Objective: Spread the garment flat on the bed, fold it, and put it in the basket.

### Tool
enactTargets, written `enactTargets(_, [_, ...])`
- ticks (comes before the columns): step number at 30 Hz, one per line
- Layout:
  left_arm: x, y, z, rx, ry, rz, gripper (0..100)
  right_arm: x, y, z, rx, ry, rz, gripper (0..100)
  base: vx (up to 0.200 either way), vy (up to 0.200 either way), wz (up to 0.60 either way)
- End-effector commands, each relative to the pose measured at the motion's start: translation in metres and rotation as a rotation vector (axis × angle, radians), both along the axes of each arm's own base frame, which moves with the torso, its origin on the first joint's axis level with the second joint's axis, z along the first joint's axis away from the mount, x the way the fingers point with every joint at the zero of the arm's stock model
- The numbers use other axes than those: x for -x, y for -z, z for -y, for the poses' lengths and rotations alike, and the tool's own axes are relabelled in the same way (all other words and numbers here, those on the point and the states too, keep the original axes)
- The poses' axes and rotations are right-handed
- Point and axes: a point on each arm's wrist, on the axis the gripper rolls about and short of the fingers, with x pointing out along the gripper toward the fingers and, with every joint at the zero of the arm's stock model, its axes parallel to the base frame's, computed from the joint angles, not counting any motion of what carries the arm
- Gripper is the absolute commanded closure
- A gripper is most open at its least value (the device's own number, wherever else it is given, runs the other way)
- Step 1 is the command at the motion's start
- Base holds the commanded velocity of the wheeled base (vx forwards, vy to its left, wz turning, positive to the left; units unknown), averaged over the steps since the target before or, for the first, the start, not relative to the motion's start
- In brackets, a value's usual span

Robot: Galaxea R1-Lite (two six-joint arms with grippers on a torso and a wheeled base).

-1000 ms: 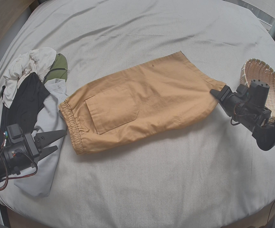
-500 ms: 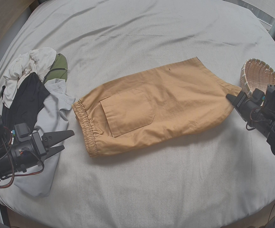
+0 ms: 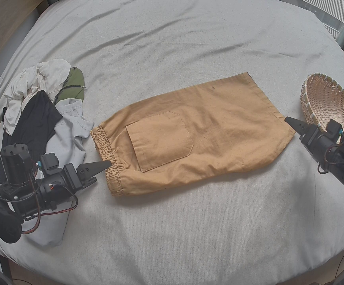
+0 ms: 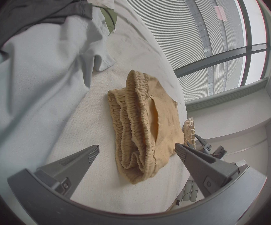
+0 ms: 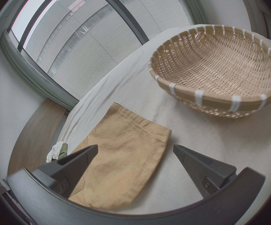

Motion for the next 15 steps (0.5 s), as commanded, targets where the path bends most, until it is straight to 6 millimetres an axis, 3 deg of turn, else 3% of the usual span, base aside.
enactTargets(1, [-0.017,0.022,0.008,-0.015,-0.004,-0.049,0,0.037,-0.016,0.009,0.000,0.001,0.077,0,0.000,0.000,0.00])
enactTargets(8, [-0.035,0.034,0.020,-0.015,-0.016,-0.002,0,0.061,-0.023,0.009,-0.002,-0.025,0.105,0,0.000,0.000,0.00])
enactTargets(15, [-0.045,0.024,0.029,0.023,-0.002,0.058,0,0.067,-0.024,0.010,0.000,-0.030,0.093,0,0.000,0.000,0.00])
